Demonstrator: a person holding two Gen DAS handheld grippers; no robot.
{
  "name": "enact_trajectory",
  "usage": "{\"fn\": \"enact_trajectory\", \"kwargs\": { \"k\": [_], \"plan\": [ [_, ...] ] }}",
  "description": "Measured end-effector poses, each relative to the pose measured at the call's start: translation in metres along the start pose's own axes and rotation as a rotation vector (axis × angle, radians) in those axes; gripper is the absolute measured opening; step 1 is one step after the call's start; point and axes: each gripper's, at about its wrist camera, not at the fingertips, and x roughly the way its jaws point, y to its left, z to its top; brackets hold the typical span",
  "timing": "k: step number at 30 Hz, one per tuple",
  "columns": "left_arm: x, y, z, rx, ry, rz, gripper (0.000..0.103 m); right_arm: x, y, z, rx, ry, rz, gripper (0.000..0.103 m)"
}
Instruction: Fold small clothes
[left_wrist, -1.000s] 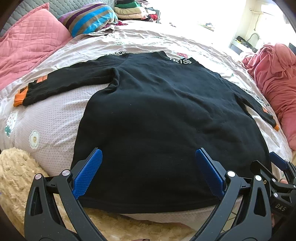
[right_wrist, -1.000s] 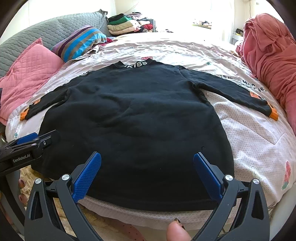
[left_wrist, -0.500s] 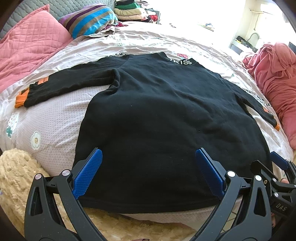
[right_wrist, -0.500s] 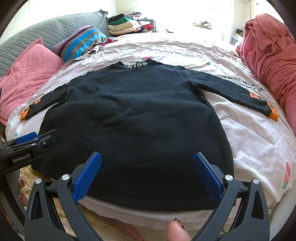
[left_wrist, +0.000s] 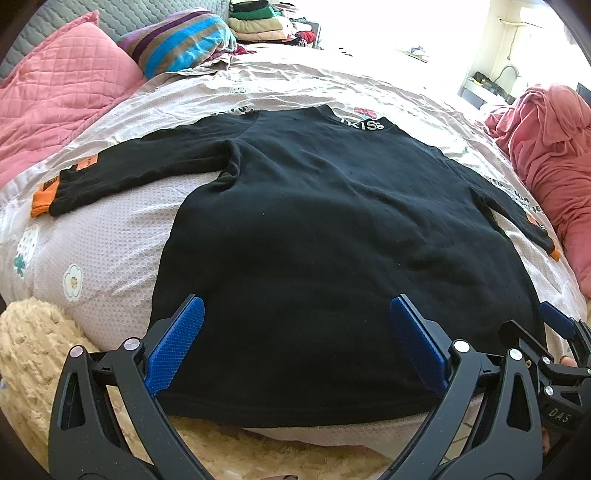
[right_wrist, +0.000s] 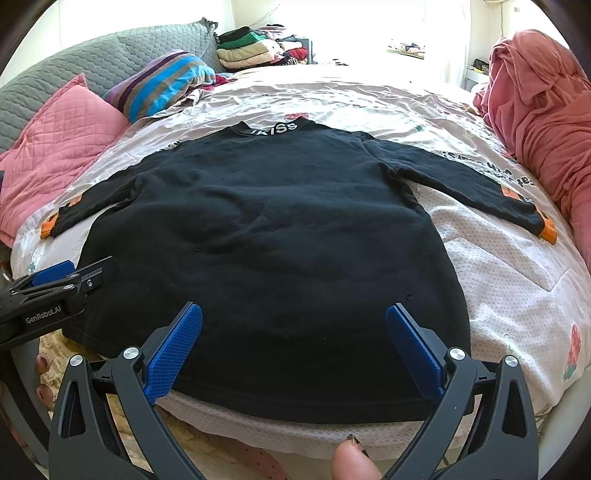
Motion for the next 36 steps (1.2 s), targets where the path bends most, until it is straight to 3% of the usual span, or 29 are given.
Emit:
{"fn": "enact_trajectory", "kwargs": {
  "k": [19, 36],
  "plan": [
    [0.0, 0.006, 0.015, -0.032, -0.015, 0.013, 0.095, 0.004, 0.003, 0.011, -0.007, -0.018, 0.018, 0.099],
    [0.004, 0.001, 0.044, -0.033, -0.027, 0.019, 0.095, 0.01, -0.001, 0.048, -0.007, -0.062, 0.022, 0.099]
  ]
}}
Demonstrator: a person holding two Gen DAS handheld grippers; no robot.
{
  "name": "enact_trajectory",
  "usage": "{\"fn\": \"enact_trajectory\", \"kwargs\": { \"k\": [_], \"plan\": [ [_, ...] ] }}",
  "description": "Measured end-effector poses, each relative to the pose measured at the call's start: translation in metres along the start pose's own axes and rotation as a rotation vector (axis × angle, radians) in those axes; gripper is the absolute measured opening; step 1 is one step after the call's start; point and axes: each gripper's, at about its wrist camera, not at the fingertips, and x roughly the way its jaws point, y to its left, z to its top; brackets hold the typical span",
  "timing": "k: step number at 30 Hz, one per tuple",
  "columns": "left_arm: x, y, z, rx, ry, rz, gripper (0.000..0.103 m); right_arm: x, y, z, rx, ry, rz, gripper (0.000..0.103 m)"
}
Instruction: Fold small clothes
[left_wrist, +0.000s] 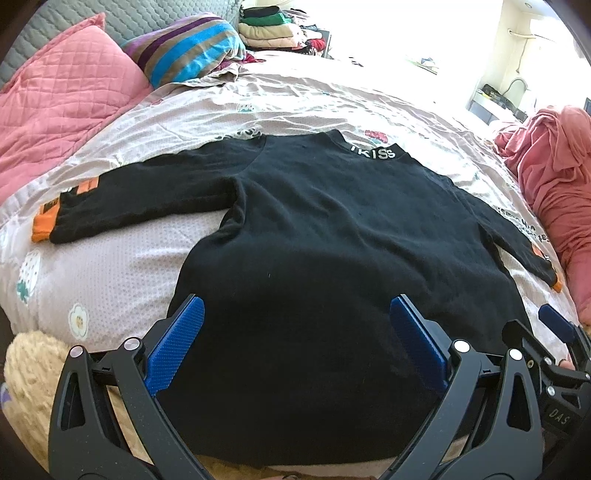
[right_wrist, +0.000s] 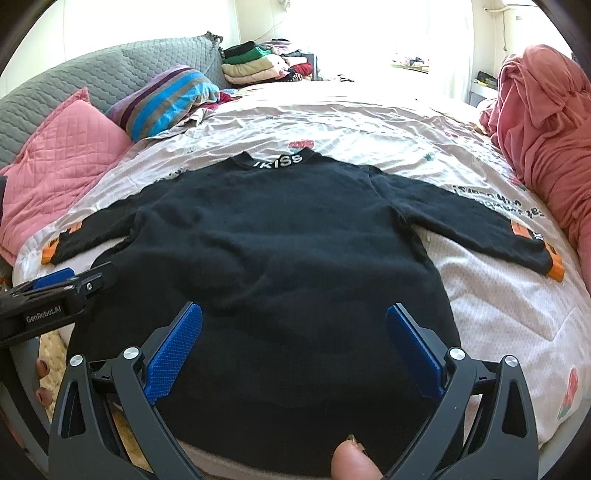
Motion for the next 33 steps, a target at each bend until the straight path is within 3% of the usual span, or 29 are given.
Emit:
{"fn": "enact_trajectory", "kwargs": {
  "k": [17, 33],
  "plan": [
    [0.017, -0.009, 0.033, 0.001, 0.0, -0.006, 0.095, 0.021, -0.014, 0.029, 0.031, -0.009, -0.011, 0.099],
    [0.049, -0.021, 0.065, 0.007, 0.022, 0.001, 0.095, 0.046, -0.051, 0.063, 0.093, -0.011, -0.043, 0.099]
  ]
}}
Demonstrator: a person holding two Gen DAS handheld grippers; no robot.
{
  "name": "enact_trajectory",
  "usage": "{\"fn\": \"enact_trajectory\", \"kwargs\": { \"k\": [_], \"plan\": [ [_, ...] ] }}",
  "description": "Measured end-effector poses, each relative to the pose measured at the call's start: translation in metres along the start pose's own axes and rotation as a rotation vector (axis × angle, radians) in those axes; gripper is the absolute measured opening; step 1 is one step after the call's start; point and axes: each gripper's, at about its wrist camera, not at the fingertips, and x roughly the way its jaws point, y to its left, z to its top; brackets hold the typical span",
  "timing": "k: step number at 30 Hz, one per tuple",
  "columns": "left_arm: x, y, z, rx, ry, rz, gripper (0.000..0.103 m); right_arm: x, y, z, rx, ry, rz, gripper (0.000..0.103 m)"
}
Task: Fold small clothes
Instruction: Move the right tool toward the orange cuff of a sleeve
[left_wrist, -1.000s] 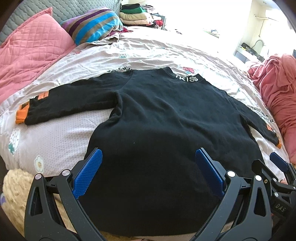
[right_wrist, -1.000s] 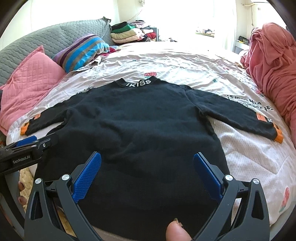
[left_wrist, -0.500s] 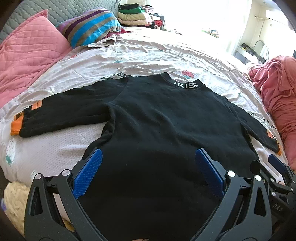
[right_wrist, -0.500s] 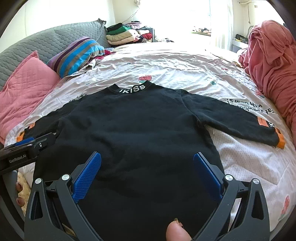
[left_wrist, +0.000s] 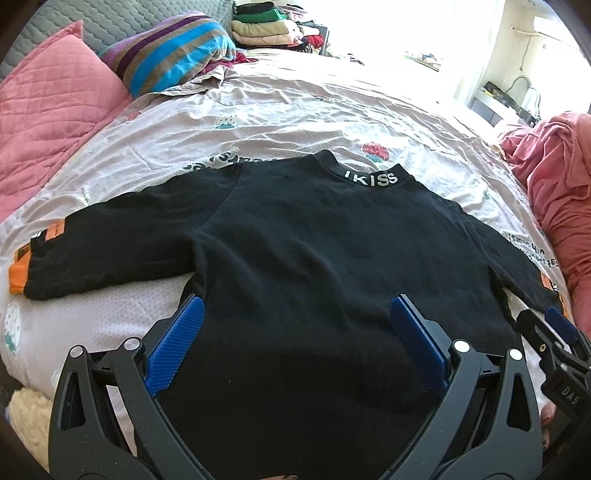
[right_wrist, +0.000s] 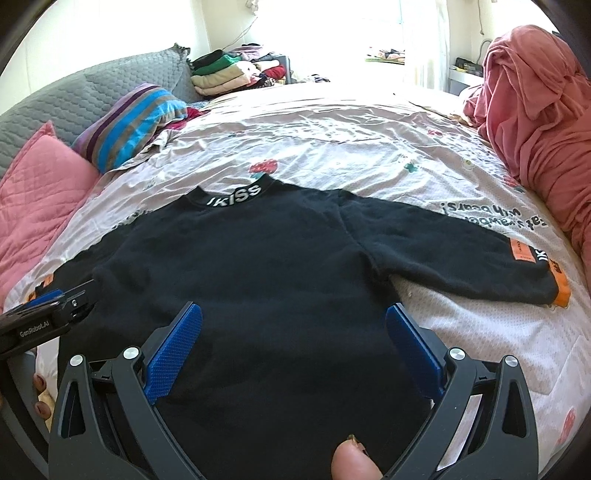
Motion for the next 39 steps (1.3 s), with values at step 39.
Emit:
{"fn": "enact_trajectory", "kwargs": {
  "k": [39],
  "plan": [
    [0.078, -0.079, 0.029, 0.091, 0.101, -0.051, 0.095, 0.044, -0.183, 0.004, 0.361, 0.036, -0.313, 0.099]
  ]
}}
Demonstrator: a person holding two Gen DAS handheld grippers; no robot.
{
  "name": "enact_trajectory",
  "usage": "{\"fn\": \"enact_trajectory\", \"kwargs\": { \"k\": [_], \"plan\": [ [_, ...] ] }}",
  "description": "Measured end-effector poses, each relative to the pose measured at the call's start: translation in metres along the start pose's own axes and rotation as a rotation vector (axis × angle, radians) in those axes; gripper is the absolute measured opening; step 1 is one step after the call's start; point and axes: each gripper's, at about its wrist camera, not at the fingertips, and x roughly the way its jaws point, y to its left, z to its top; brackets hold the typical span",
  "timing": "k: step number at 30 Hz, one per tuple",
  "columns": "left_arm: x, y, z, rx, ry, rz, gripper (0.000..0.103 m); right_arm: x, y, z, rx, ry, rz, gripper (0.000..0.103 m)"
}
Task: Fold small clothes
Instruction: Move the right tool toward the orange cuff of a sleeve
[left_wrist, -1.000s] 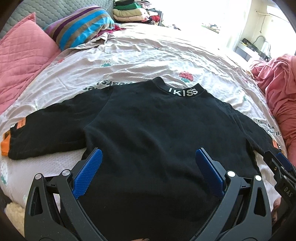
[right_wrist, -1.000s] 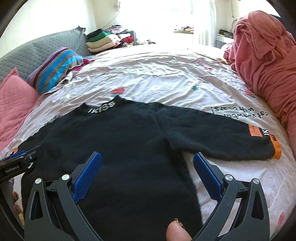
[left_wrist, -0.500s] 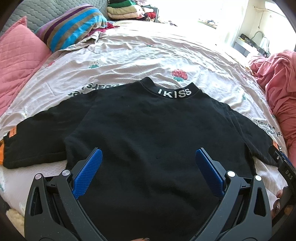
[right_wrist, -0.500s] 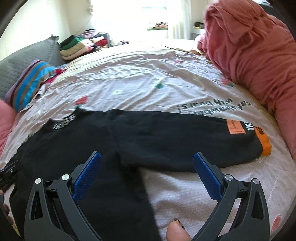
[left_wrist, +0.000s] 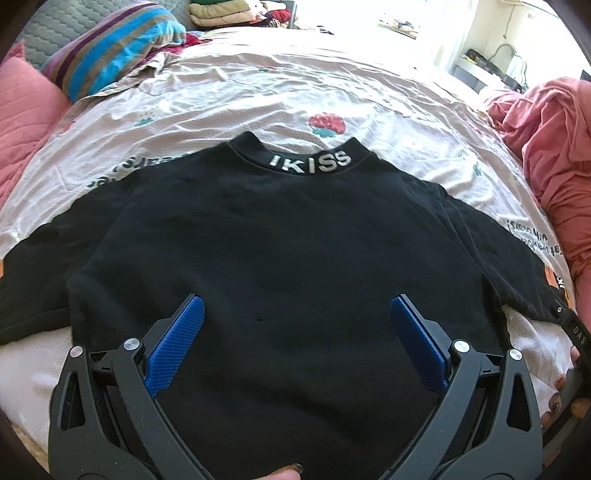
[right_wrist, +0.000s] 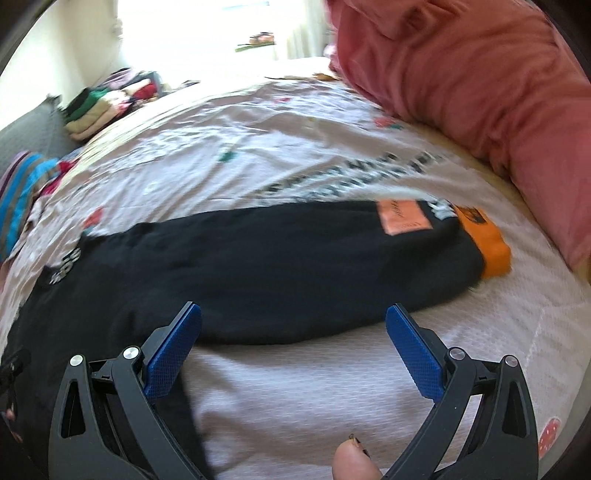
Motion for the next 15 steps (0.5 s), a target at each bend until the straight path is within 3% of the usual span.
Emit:
{"fn": "enact_trajectory", "kwargs": {
  "k": [8, 15],
  "plan": [
    [0.015, -0.008, -0.004, 0.013, 0.027, -0.011, 0.095, 0.013, -0.06, -0.001, 0.155, 0.038, -0.065, 0.099],
    [0.024, -0.008, 0.003, 0.003, 0.043, -0.018, 0.095, 0.027, -0.104, 0.006, 0.308, 0.052, -0.008, 0.099]
  ]
}}
